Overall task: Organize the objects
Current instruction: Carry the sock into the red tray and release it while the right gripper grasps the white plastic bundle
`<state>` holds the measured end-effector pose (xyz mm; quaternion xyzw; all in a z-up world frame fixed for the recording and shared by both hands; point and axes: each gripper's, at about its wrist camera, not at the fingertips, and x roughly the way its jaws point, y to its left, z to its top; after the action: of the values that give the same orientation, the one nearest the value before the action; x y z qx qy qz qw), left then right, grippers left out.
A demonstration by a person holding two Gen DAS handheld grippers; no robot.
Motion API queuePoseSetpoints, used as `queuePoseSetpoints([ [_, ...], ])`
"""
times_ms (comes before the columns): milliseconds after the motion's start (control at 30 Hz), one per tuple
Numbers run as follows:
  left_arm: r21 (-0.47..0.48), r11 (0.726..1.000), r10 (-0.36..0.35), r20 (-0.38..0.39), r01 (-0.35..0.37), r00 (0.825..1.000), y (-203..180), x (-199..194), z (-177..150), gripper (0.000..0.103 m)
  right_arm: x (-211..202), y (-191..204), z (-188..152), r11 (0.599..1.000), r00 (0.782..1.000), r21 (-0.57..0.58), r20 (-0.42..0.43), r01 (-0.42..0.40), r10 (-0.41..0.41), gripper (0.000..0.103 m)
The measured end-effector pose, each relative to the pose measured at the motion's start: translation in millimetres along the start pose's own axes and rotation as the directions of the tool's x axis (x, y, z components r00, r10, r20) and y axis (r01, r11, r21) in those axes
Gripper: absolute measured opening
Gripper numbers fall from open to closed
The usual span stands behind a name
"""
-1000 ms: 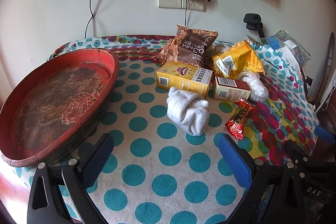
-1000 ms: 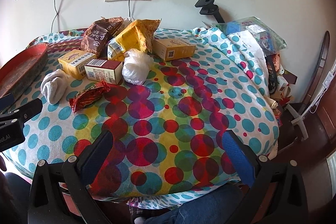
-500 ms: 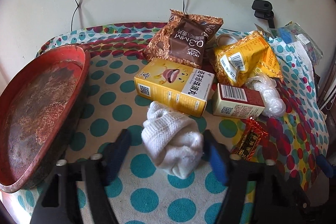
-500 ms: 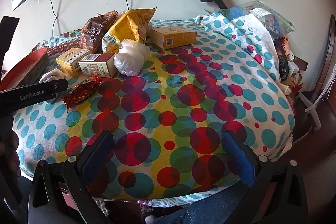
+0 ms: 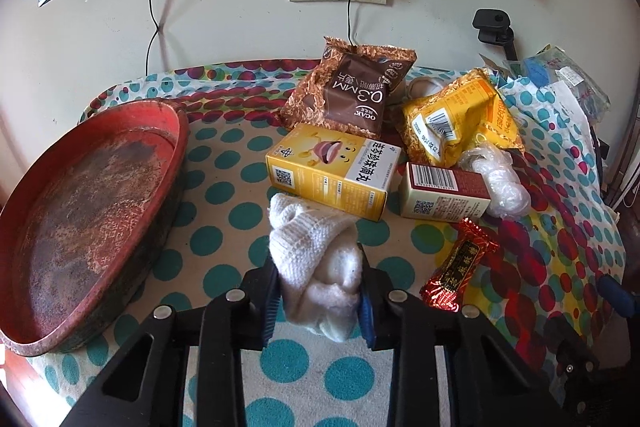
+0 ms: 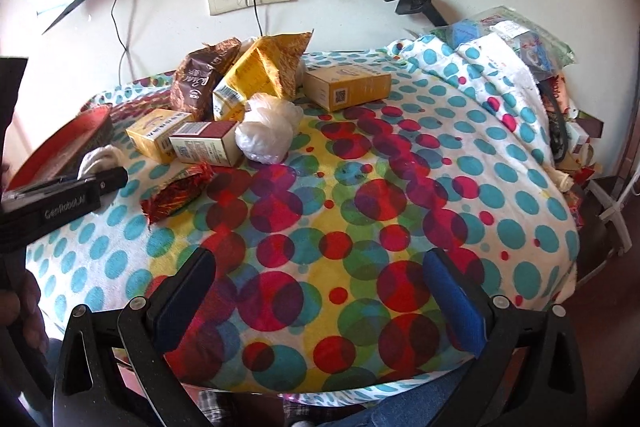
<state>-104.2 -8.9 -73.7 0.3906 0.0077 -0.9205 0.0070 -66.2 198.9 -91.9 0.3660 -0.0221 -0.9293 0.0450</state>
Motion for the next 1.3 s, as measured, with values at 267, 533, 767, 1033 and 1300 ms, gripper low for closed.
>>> queuePoseSetpoints([
  [267, -0.001, 1.000, 0.013, 0.046, -0.013, 0.999, 12.9, -33.0, -18.4, 0.032, 9.2, 23.3, 8.6, 0.998, 0.999, -0.044, -0.008, -0.038, 0.038, 0.103],
  [533, -0.021, 0.998, 0.061, 0.107, -0.059, 0.992, 45.3, -57.2, -21.2, 0.032, 22.9, 52.9, 13.2, 0.993, 0.997, -0.106, -0.050, -0.056, 0.051, 0.081],
  [767, -0.160, 0.978, 0.155, 0.123, -0.135, 0.980, 117.6, -65.8, -2.0, 0.032, 24.9, 66.0, 17.1, 0.990, 0.996, -0.120, -0.061, -0.069, 0.062, 0.080],
  [1033, -0.330, 0.902, 0.293, -0.006, -0.278, 0.956, 223.5, -48.6, -5.4, 0.033, 30.3, 49.8, 26.7, 0.996, 0.998, -0.090, -0.056, -0.023, 0.018, 0.081],
  [1300, -0.337, 0.880, 0.333, -0.064, -0.334, 0.941, 243.3, -31.5, -15.2, 0.033, 60.8, 25.9, 70.5, 1.000, 0.996, 0.000, -0.083, -0.022, 0.022, 0.073],
])
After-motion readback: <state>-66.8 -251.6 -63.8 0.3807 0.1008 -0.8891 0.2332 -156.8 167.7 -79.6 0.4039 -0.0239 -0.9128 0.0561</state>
